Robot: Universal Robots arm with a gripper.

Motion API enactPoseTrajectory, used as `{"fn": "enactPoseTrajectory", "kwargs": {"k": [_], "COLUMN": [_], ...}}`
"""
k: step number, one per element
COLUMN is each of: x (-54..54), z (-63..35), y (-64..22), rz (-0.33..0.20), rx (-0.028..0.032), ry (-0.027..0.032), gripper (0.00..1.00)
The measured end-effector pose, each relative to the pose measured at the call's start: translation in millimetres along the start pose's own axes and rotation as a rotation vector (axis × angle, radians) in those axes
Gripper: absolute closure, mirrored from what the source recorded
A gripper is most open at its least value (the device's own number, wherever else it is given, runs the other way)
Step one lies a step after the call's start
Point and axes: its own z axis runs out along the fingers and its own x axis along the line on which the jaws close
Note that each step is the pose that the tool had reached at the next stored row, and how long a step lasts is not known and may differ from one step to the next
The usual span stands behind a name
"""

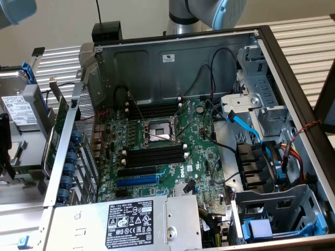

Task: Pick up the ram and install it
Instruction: 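Pick up the ram and move it above insertion slot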

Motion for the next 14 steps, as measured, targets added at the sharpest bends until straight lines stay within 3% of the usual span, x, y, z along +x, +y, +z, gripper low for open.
{"fn": "enactPoseTrajectory", "kwargs": {"k": [10, 14], "x": [-1.0, -1.9], "z": [-45.3, -63.8], "y": [1.7, -5.0], "rz": [0.000, 0.000], "rx": [0.0001, 0.0003], "ry": [0.0000, -0.0001], "gripper": [0.88, 0.88]}}
